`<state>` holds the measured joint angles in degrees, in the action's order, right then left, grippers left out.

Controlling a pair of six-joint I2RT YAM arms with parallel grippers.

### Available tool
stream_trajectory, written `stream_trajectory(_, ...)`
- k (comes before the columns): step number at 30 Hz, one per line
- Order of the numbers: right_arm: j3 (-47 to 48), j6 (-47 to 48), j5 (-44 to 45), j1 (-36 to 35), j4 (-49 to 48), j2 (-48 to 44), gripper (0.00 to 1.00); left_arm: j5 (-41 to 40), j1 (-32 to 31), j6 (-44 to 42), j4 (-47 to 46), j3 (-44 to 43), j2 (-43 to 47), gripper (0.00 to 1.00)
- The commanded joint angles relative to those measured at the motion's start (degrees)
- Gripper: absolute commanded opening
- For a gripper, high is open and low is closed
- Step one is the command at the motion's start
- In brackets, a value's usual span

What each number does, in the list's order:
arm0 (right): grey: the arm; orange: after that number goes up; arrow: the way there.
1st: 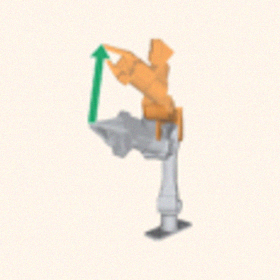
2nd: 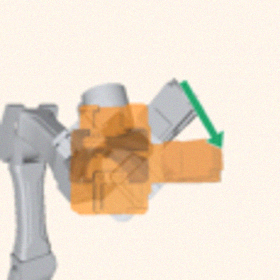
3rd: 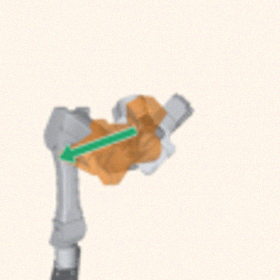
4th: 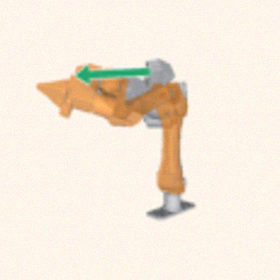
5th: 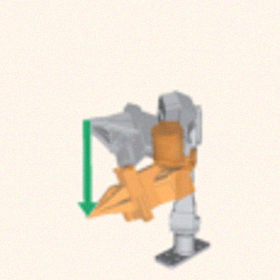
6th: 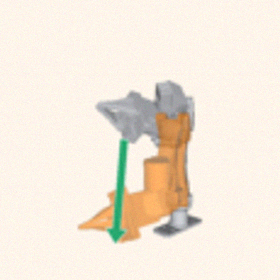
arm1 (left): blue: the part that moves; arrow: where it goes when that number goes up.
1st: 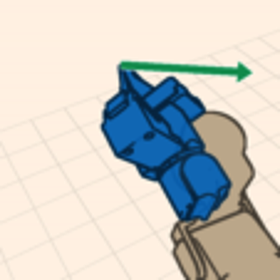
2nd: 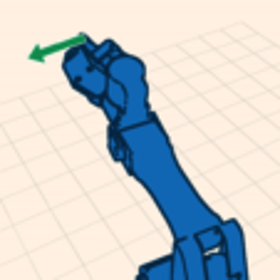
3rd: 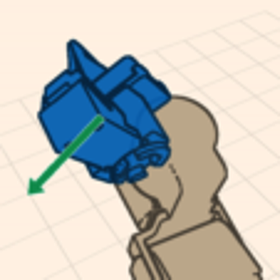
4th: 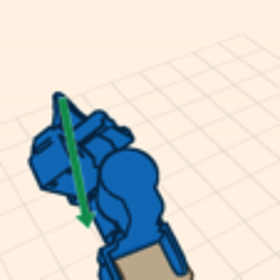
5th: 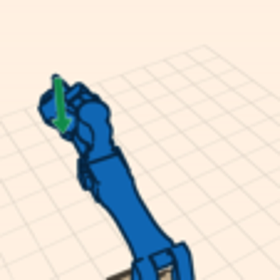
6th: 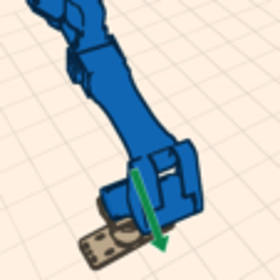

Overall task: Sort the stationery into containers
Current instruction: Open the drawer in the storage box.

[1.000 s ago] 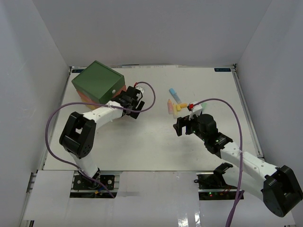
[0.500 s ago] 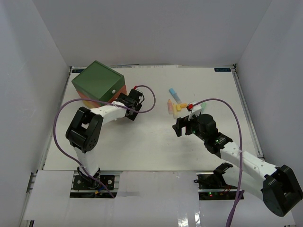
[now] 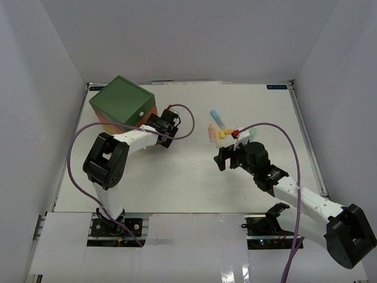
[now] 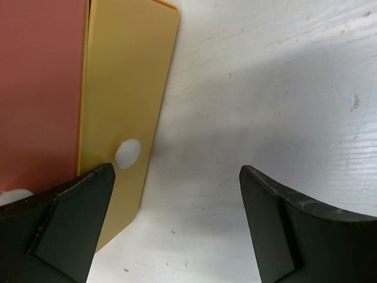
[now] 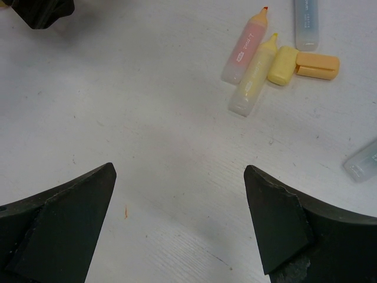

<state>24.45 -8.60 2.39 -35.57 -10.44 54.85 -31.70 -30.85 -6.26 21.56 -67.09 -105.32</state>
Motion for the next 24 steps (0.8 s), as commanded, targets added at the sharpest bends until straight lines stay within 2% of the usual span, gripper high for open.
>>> stream_trajectory(1, 0.2, -0.4, -0.8, 0.2, -2.7, 0.5, 0.96, 0.6, 0.2, -0.5, -1.6, -3.0, -0.4, 0.98)
stream_trajectory(12, 0.0, -0.5, -1.1, 0.3, -2.9, 0.8, 0.96, 2.6, 0.2, -0.8, -1.3, -3.9, -2.0, 0.98)
stream_trajectory(24, -0.5, -0.3, -0.5, 0.3, -2.9, -0.4, 0.96, 13.4, -0.9, 3.1, 2.1, -3.7, -0.6, 0.94)
